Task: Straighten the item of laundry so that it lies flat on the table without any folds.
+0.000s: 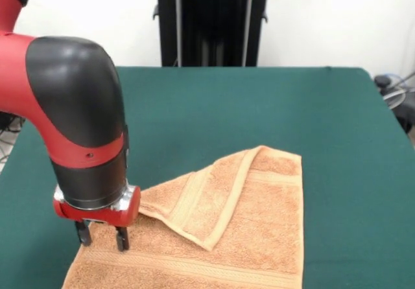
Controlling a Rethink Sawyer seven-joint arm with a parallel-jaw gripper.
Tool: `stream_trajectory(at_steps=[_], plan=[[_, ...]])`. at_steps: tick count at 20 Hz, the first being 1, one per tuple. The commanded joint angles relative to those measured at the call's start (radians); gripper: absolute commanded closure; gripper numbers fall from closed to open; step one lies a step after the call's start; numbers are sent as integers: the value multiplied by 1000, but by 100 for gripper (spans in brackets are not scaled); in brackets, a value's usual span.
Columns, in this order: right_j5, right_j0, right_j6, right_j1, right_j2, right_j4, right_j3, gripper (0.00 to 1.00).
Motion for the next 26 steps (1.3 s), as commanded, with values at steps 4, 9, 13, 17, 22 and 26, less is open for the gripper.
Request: stream_trajectory(at_steps=[4, 9, 13, 17, 22, 26], plan=[[209, 16, -54, -23, -33, -69, -53, 0], [322, 21, -61, -100, -17, -56, -22, 0], [355, 33, -14, -168, -18, -42, 46, 0], [347, 65, 129, -231, -53, -30, 122, 0], [320, 107, 316, -266, -107, 0, 187, 0], [314, 135, 379, -278, -145, 26, 211, 0]])
